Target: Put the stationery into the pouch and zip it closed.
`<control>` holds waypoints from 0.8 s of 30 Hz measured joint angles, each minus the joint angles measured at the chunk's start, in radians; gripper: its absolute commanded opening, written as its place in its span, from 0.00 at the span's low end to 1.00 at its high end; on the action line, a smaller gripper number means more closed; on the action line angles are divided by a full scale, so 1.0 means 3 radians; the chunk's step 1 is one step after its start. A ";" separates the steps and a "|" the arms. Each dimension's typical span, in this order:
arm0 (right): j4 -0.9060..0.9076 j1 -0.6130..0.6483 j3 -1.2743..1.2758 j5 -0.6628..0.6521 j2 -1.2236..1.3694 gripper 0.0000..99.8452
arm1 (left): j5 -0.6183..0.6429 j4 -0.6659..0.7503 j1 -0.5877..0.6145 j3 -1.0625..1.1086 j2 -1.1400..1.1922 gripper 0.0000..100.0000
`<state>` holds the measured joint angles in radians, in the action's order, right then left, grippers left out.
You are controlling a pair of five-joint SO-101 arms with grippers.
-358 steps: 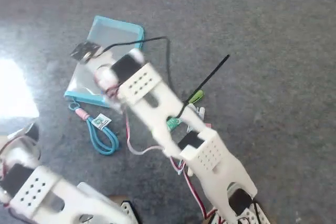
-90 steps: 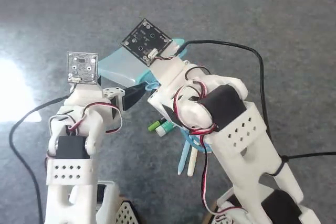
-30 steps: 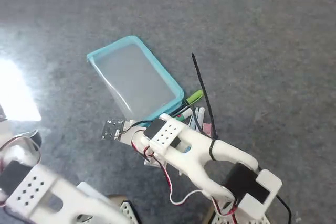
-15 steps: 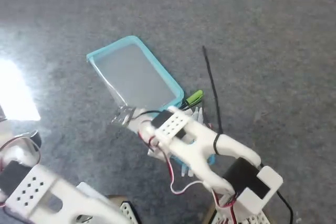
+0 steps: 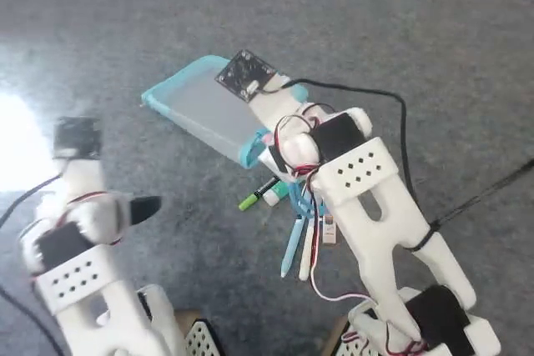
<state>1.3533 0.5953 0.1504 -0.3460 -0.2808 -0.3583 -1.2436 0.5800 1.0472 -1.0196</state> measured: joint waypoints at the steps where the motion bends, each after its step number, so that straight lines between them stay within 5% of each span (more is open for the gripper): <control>1: 0.0005 0.0000 -0.0041 0.0000 0.0000 0.01 | 0.0087 0.0036 -0.0153 0.0000 0.0000 0.45; 17: 0.0015 0.0153 -0.0123 0.0199 0.0000 0.01 | 0.1064 0.0629 -0.1616 0.0000 0.0000 0.44; 24: 0.0015 0.0159 -0.0123 0.0266 0.0000 0.01 | 0.1181 0.0598 -0.1800 -0.0169 0.0000 0.43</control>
<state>1.3579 0.6429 0.1135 -0.2662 -0.2808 -0.0038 -1.0641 0.0399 0.9966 -1.0196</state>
